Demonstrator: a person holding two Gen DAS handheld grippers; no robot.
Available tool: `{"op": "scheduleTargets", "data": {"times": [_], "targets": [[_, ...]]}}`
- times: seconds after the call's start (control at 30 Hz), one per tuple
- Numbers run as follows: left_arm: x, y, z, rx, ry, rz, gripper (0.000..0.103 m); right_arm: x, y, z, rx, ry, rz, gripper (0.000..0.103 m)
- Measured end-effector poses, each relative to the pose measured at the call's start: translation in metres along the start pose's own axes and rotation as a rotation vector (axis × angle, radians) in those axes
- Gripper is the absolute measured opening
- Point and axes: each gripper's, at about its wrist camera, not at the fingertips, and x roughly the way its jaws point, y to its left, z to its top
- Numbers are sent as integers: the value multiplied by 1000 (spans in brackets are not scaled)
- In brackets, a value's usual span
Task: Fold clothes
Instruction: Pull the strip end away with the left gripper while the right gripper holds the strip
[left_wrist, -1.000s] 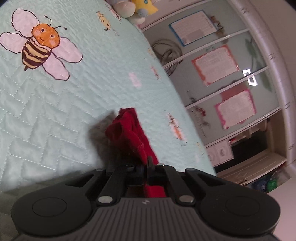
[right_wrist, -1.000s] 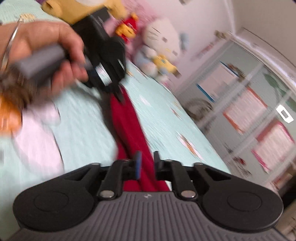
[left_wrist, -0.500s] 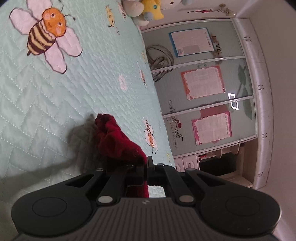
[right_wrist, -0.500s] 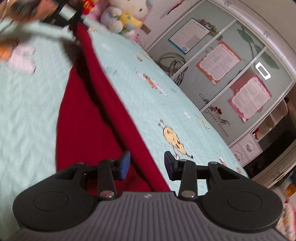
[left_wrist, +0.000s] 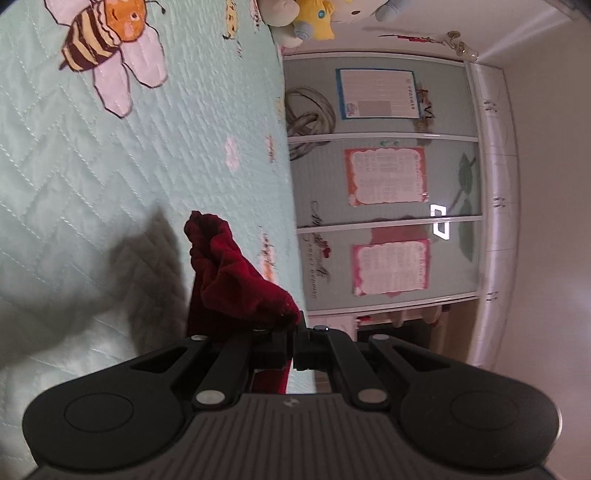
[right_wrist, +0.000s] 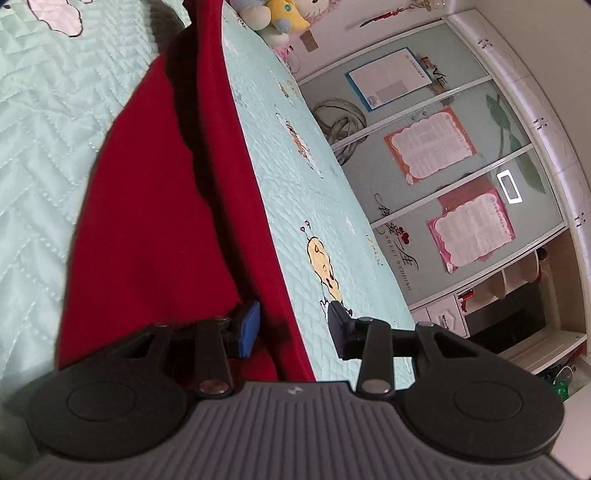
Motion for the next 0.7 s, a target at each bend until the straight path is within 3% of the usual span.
{"op": "scheduleTargets", "data": {"times": [0.43,0.5,0.53,0.7], "targets": [[-4,2,-1,-29,-39,14,0,-5,4,-6,-11,-5,-40,37],[-4,3,0,-31,-44,30,0,-6,5,-7,-21,9,-41,19],[-4,3,0,-29,-48,41,0,-6,4,-6,-19,25,-30,0],[-6,-11,2,-7,-55,129,0,-25,-16,6,125,43,40,0]]}}
